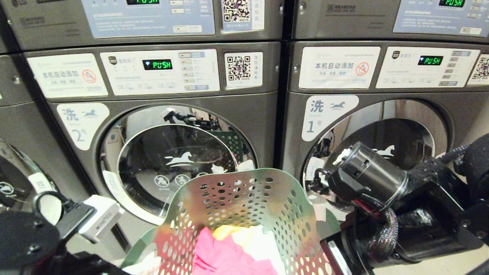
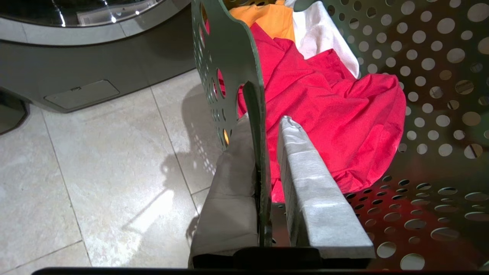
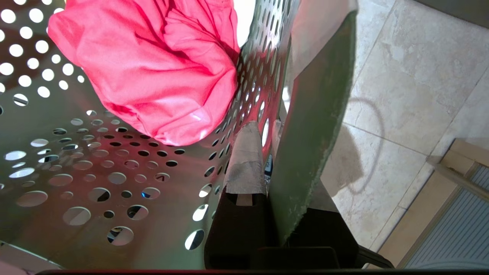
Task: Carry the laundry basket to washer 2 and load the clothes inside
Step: Pick up the clothes basket and put it beside the washing machine
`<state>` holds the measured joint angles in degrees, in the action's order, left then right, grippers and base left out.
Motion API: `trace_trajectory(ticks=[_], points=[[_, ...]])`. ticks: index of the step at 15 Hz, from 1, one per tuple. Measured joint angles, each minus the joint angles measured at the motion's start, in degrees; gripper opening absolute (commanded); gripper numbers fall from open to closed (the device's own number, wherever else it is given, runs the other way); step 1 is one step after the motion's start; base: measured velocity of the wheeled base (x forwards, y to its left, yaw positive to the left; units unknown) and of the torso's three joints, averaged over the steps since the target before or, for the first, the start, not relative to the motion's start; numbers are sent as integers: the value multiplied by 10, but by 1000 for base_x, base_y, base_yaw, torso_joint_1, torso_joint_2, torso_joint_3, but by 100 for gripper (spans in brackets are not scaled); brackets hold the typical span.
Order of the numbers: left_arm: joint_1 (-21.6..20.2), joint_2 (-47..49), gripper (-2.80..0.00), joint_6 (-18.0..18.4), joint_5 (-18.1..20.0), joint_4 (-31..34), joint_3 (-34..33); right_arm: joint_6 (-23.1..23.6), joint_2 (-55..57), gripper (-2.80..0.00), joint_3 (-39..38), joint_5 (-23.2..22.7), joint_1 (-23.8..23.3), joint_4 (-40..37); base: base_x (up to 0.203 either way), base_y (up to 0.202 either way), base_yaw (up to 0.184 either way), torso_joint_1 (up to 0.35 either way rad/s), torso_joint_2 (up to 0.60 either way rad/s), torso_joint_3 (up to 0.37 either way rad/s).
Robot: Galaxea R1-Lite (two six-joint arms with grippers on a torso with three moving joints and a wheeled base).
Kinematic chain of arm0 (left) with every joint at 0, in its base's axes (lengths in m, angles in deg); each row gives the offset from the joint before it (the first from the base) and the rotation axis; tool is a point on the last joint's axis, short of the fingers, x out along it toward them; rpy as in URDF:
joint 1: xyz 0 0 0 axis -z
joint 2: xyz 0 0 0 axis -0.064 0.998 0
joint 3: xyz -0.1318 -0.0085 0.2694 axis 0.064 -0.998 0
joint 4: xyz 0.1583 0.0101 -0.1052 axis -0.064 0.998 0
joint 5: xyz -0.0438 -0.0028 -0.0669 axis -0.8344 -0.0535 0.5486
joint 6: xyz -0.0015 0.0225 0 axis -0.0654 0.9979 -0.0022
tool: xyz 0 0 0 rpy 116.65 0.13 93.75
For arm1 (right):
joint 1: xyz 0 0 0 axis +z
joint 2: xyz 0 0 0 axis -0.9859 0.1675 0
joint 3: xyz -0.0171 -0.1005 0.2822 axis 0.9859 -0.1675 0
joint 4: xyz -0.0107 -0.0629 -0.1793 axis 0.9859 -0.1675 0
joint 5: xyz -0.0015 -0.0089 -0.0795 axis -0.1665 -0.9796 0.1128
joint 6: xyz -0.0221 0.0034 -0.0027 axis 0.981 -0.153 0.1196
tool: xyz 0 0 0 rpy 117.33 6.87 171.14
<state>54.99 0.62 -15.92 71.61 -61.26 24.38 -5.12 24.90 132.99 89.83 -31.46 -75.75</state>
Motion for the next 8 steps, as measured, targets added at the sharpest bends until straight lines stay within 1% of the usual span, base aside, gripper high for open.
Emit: trace_trajectory(ticks=[5, 6, 8], points=[[0, 1, -280, 1, -1, 0, 0, -1, -3, -280, 0, 0, 0, 0, -194, 0, 1, 3, 3, 1], [0, 3, -280, 1, -3, 0, 1, -2, -3, -280, 0, 1, 0, 0, -146, 0, 0, -2, 2, 2], [0, 6, -280, 5, -4, 0, 7, -5, -3, -280, -4, 13, -4, 0, -27, 0, 3, -7, 1, 1]])
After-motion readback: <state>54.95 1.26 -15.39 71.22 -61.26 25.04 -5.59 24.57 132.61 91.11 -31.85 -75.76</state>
